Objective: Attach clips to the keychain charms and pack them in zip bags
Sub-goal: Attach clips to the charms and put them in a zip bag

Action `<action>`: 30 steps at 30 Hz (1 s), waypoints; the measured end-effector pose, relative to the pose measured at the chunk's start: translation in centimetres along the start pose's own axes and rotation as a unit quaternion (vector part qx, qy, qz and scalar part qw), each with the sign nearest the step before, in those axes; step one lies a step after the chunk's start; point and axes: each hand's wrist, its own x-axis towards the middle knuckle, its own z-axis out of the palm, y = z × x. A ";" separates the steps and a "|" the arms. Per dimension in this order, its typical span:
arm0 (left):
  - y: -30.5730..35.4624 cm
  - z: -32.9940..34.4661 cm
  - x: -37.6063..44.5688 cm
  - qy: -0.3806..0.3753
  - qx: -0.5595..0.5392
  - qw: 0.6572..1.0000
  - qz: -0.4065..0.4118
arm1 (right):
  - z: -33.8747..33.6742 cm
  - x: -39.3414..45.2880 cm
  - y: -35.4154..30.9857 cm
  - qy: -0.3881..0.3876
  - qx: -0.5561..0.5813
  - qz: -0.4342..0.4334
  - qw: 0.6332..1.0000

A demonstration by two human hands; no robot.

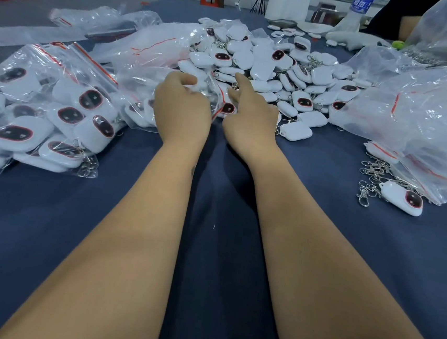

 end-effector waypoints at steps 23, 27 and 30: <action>0.7 0.5 -0.5 -0.054 -0.071 0.996 0.007 | 0.2 -0.3 -0.2 -0.044 -0.081 -0.030 0.995; 0.5 0.5 -0.5 -0.077 -0.061 0.995 0.006 | 0.1 -0.4 -0.1 -0.039 -0.002 -0.005 0.999; 0.3 0.5 -0.4 -0.069 -0.051 0.996 -0.001 | 0.0 -0.6 -0.1 -0.017 0.053 0.021 0.998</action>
